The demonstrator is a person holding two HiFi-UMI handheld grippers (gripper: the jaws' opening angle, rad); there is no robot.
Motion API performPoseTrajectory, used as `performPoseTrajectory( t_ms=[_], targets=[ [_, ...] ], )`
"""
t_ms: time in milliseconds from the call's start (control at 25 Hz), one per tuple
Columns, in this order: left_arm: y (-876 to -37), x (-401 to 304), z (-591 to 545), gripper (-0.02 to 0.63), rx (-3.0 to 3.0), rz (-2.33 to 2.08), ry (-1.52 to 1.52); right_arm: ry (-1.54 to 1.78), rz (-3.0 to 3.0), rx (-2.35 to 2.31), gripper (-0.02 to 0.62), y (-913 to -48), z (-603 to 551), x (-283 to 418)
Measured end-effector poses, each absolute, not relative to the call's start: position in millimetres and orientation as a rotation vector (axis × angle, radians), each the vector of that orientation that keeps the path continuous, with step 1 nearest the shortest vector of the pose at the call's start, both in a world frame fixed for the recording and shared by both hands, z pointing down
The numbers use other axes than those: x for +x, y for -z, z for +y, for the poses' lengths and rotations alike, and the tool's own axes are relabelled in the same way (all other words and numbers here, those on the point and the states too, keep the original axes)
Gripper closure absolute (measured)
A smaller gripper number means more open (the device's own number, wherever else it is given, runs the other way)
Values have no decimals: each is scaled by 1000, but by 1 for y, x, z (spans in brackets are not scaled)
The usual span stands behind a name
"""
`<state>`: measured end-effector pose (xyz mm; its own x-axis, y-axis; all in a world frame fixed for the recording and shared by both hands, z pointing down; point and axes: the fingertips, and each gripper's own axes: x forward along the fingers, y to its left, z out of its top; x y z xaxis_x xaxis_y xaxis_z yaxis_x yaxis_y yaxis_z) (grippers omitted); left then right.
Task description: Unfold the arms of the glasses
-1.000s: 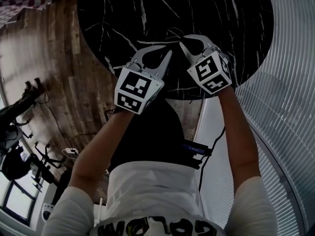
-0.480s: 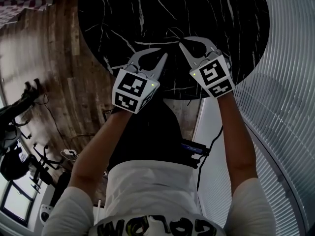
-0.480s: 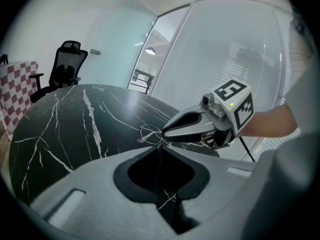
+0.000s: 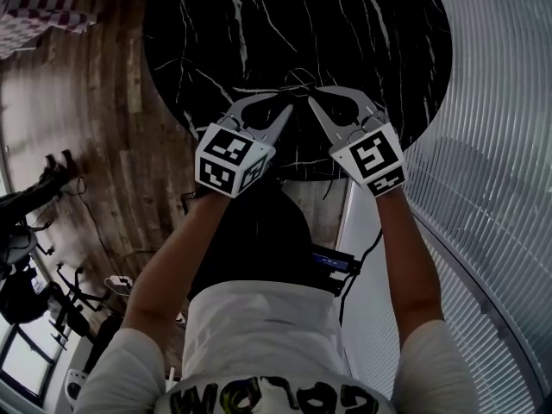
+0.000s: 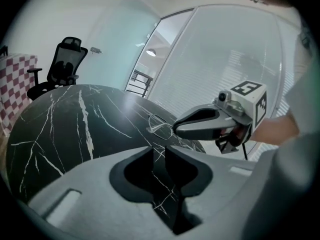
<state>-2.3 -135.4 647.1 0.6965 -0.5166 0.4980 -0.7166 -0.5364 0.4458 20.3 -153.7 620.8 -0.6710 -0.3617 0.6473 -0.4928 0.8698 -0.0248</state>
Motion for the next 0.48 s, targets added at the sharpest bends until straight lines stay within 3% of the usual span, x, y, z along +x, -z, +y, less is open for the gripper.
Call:
performPoseTrajectory(
  t_ms=[480],
  targets=[
    [-565, 2, -130, 515, 2292, -877, -142, -281, -2483, 681, 581, -545, -137, 19]
  ],
)
